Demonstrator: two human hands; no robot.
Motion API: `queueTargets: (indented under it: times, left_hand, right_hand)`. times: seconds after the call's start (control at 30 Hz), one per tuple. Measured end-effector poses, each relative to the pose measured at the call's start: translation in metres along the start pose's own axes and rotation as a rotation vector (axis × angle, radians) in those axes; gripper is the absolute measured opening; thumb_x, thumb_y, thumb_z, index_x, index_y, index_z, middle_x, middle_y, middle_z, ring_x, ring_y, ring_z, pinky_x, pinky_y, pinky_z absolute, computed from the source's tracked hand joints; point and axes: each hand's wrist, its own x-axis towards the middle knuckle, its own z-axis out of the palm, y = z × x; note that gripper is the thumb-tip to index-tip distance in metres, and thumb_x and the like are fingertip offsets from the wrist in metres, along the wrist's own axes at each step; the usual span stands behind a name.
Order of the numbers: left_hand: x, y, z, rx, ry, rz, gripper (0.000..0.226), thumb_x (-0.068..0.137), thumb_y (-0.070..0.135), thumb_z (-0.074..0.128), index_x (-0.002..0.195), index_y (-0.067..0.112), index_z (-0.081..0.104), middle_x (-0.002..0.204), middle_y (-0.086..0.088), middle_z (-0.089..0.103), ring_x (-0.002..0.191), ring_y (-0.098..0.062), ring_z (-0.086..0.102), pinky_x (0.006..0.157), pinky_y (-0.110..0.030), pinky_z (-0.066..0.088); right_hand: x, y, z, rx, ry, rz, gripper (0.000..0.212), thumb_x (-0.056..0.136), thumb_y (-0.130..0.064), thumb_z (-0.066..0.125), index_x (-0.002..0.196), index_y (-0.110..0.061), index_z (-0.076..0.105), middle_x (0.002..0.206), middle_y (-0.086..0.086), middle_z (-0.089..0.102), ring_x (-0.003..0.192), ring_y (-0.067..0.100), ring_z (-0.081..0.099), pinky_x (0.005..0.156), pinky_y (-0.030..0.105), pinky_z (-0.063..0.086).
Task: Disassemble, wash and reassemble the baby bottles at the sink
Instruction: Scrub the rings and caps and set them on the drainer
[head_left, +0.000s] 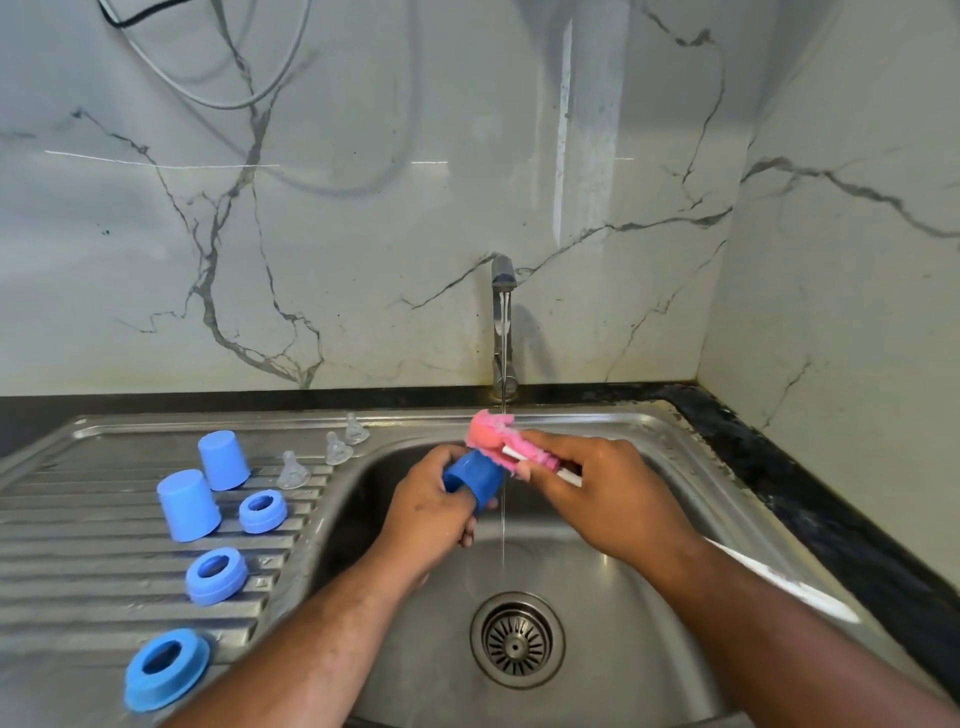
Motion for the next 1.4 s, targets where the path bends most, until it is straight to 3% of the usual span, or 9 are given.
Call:
queueTargets:
  times: [0.2,0.4,0.5,0.67,0.83,0.93,1.07,1.2,1.4]
  left_hand:
    - [0.001,-0.003,-0.004,0.01,0.014,0.003,0.027,0.09,-0.003,0.063,0.104,0.017,0.074,0.094,-0.01,0.073,0.071,-0.019,0.065,0.068,-0.038,0.062]
    - [-0.002,0.002,-0.003,-0.088,-0.005,-0.039,0.021,0.099,-0.003,0.053,0.11,0.012,0.065,0.092,-0.018,0.074,0.064,-0.021,0.069,0.056,-0.032,0.058]
    - [-0.003,0.0,-0.001,-0.066,-0.004,-0.005,0.024,0.094,-0.007,0.059,0.108,0.008,0.071,0.084,-0.015,0.073,0.06,-0.018,0.064,0.057,-0.033,0.056]
    - [0.003,-0.004,-0.002,-0.04,0.109,-0.025,0.021,0.087,-0.009,0.064,0.099,0.007,0.067,0.083,-0.016,0.071,0.056,-0.019,0.063,0.052,-0.027,0.053]
    - [0.006,-0.011,-0.001,-0.044,0.094,-0.014,0.032,0.087,-0.007,0.064,0.112,0.012,0.07,0.1,-0.011,0.074,0.087,-0.024,0.072,0.064,-0.031,0.058]
    - [0.004,-0.007,0.0,-0.096,0.066,-0.08,0.018,0.098,-0.001,0.055,0.11,0.006,0.067,0.099,-0.017,0.071,0.075,-0.02,0.073,0.067,-0.033,0.062]
    - [-0.001,-0.005,0.0,-0.138,-0.016,-0.081,0.03,0.105,0.0,0.039,0.112,0.007,0.067,0.083,-0.011,0.076,0.056,-0.02,0.068,0.053,-0.029,0.057]
    - [0.004,-0.007,-0.002,-0.079,0.021,-0.019,0.037,0.095,-0.009,0.056,0.12,0.015,0.07,0.097,-0.014,0.073,0.06,-0.017,0.065,0.056,-0.029,0.056]
    - [0.012,-0.014,-0.006,0.015,0.186,0.058,0.028,0.078,-0.004,0.073,0.096,0.016,0.077,0.085,-0.007,0.077,0.079,-0.028,0.073,0.062,-0.036,0.058]
  right_hand:
    - [-0.003,-0.007,-0.002,0.005,-0.07,-0.106,0.043,0.092,-0.061,0.061,0.135,-0.056,0.056,0.119,-0.029,0.069,0.098,-0.006,0.064,0.082,0.023,0.056]
    - [-0.002,-0.004,-0.003,-0.033,-0.003,-0.037,0.044,0.095,-0.059,0.058,0.138,-0.053,0.055,0.112,-0.019,0.073,0.083,-0.001,0.063,0.073,0.023,0.052]
    - [-0.005,-0.015,-0.003,-0.034,-0.074,-0.143,0.043,0.094,-0.059,0.06,0.136,-0.057,0.053,0.115,-0.025,0.071,0.092,-0.004,0.064,0.078,0.023,0.055]
    - [-0.001,-0.003,-0.003,-0.061,0.013,-0.014,0.044,0.095,-0.059,0.058,0.138,-0.055,0.053,0.116,-0.018,0.073,0.094,0.004,0.066,0.08,0.03,0.057]
    - [-0.005,-0.014,0.0,-0.064,-0.055,-0.112,0.043,0.095,-0.06,0.058,0.137,-0.057,0.053,0.116,-0.024,0.071,0.092,-0.002,0.064,0.077,0.019,0.053]
    - [-0.002,-0.008,-0.002,-0.028,-0.001,-0.038,0.042,0.095,-0.059,0.058,0.136,-0.058,0.052,0.118,-0.023,0.071,0.101,0.002,0.066,0.084,0.029,0.057]
    - [-0.006,-0.014,-0.002,-0.03,-0.075,-0.114,0.041,0.093,-0.059,0.061,0.133,-0.064,0.05,0.113,-0.027,0.071,0.09,-0.004,0.064,0.076,0.022,0.055]
    - [-0.002,-0.006,-0.006,-0.064,-0.019,-0.012,0.039,0.096,-0.056,0.058,0.134,-0.055,0.056,0.115,-0.019,0.073,0.093,0.003,0.065,0.079,0.027,0.055]
    - [-0.005,-0.015,0.002,-0.015,-0.069,-0.06,0.042,0.094,-0.06,0.059,0.135,-0.06,0.051,0.113,-0.023,0.072,0.091,-0.001,0.065,0.079,0.027,0.058]
